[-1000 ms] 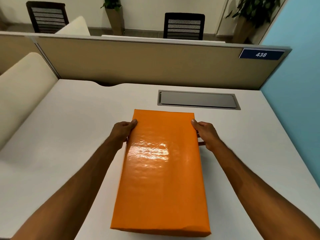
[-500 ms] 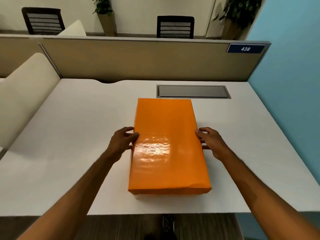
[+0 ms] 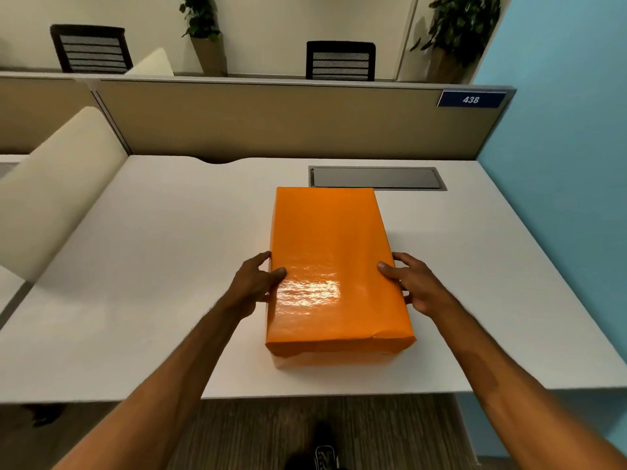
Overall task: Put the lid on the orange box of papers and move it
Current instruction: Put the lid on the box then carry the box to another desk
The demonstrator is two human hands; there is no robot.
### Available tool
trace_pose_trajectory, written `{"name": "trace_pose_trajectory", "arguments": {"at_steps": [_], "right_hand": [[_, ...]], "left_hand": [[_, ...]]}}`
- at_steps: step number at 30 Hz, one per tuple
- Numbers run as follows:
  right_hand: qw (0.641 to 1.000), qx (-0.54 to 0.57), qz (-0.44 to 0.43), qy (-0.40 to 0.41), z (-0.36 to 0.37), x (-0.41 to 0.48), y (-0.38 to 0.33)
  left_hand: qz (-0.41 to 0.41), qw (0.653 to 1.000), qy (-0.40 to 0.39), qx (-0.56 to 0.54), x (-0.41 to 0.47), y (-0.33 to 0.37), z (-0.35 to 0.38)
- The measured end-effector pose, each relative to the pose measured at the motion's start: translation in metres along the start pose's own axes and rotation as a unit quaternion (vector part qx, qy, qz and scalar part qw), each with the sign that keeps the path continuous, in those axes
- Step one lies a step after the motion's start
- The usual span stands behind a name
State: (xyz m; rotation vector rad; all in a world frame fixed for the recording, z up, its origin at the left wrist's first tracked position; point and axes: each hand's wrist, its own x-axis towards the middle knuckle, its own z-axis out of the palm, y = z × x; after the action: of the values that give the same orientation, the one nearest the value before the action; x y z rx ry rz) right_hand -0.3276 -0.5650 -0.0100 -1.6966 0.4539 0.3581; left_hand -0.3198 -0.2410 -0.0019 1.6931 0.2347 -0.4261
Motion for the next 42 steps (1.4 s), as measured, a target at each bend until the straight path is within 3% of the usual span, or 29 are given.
{"name": "trace_pose_trajectory", "arguments": {"at_steps": [7,12,27,42], "right_hand": [[0.999,-0.004,-0.024,-0.030,0.013,0.017,-0.026],[0.996,0.001,-0.042,-0.077,0.038,0.035,-0.052],[0.984,0.014,-0.050,-0.168,0.176,0.099,-0.124],[0.987,0.041,-0.041,-0.150,0.382,0.202,-0.195]], "left_hand": [[-0.020,0.999,0.042,-0.001,0.014,0.013,-0.027],[-0.038,0.992,0.123,0.001,0.024,0.027,-0.054],[-0.048,0.970,0.240,0.016,0.042,0.043,-0.190],[-0.055,0.968,0.233,0.074,0.154,0.068,-0.406]]}}
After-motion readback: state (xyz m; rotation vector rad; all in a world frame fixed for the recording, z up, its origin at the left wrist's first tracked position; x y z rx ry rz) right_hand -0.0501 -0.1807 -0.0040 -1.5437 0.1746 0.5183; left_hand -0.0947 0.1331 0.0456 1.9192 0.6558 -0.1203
